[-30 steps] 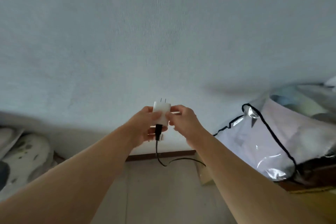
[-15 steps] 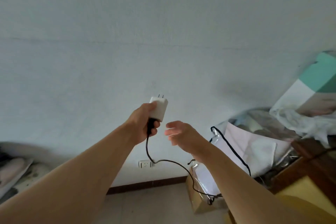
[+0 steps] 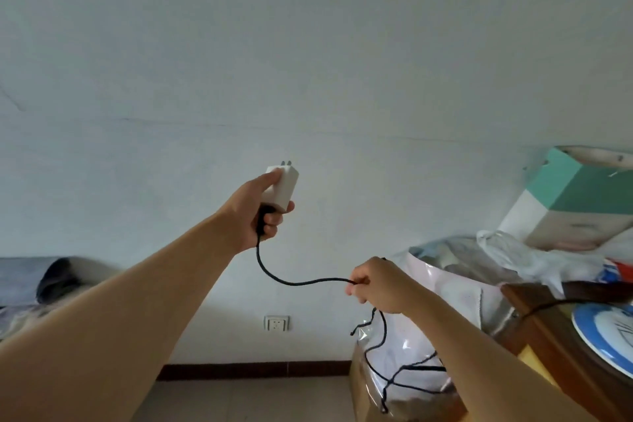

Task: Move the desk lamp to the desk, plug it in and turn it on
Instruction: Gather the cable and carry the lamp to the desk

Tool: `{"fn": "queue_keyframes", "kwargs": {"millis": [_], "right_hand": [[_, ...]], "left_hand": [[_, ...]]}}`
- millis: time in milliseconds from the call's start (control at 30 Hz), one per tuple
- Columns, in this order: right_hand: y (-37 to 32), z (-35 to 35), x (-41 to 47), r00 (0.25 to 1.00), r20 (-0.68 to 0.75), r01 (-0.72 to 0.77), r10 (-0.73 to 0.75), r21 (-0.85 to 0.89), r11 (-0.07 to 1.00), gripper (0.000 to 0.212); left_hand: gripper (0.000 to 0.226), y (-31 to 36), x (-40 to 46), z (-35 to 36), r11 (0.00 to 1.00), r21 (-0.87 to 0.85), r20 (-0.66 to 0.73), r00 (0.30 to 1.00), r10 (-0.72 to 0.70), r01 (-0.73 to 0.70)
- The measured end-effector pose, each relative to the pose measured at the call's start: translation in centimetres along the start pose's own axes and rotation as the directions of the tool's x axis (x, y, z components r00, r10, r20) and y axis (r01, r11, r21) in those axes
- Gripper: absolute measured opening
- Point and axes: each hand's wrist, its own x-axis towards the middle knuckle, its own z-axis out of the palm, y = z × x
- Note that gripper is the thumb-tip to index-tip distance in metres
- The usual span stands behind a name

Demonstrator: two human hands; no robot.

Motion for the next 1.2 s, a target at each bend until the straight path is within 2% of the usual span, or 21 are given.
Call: {"fn": "queue_keyframes", "kwargs": {"millis": [133, 233, 333, 400, 500, 567, 633, 733, 867, 967, 1100, 1200], "right_hand": [[2.0, -4.0, -3.1, 0.979, -0.193, -0.061, 0.064, 0.025, 0.998, 0.015], [2.8, -6.4, -5.0, 0.934, -0.329, -0.099, 0.140, 0.139, 0.985, 0.021], [2.5, -8.2, -6.4, 0.871, -0.452, -0.065, 0.194, 0.286, 0.956, 0.026], [1.6, -9.0, -7.2, 0.860, -0.468, 0.006, 0.203, 0.407, 0.913, 0.025], [0.0, -10.1, -8.4, 0.864, -0.471, 0.070, 0.175, 0.459, 0.886, 0.024], [-1.0, -10.7, -8.9, 0.860, -0.484, 0.081, 0.163, 0.445, 0.892, 0.023], [-1.8, -11.3, -9.5, 0.851, -0.500, 0.081, 0.164, 0.432, 0.898, 0.022], [-2.4, -12.1, -10.2, 0.836, -0.530, 0.131, 0.140, 0.441, 0.888, 0.021], [-2.2, -13.1, -11.0, 0.783, -0.598, 0.101, 0.172, 0.395, 0.913, 0.018], [-1.7, -13.3, -11.6, 0.753, -0.628, 0.077, 0.198, 0.383, 0.921, 0.022], [-1.2, -13.5, -12.1, 0.730, -0.650, 0.081, 0.214, 0.393, 0.916, 0.023], [-1.0, -13.8, -12.3, 0.692, -0.682, 0.088, 0.235, 0.403, 0.911, 0.024]], "left_hand": [[0.042, 0.4, -2.4, 0.5, 0.983, 0.178, -0.044, 0.997, 0.057, -0.048], [0.042, 0.2, -3.4, 1.4, 0.966, 0.254, -0.035, 0.998, 0.058, -0.047], [0.044, 0.0, -3.7, 3.2, 0.935, 0.352, 0.018, 0.999, 0.050, -0.053], [0.043, -0.1, -3.7, 4.8, 0.906, 0.418, 0.069, 0.997, 0.041, -0.066], [0.041, -0.5, -3.6, 7.2, 0.883, 0.454, 0.223, 0.975, 0.017, -0.119], [0.039, -0.5, -3.8, 8.5, 0.913, 0.395, 0.310, 0.950, -0.022, -0.107], [0.046, -0.4, -3.9, 9.7, 0.947, 0.312, 0.386, 0.921, -0.058, -0.072], [0.055, 0.0, -4.0, 11.2, 0.954, 0.284, 0.464, 0.884, -0.054, -0.091], [0.050, 0.2, -4.2, 12.9, 0.944, 0.283, 0.452, 0.892, 0.024, -0.168], [0.041, 0.5, -4.4, 13.9, 0.901, 0.312, 0.419, 0.895, 0.153, -0.300], [0.042, 0.7, -4.7, 15.1, 0.797, 0.418, 0.400, 0.876, 0.270, -0.436], [0.041, 1.2, -4.7, 15.5, 0.677, 0.547, 0.437, 0.857, 0.271, -0.493]]}}
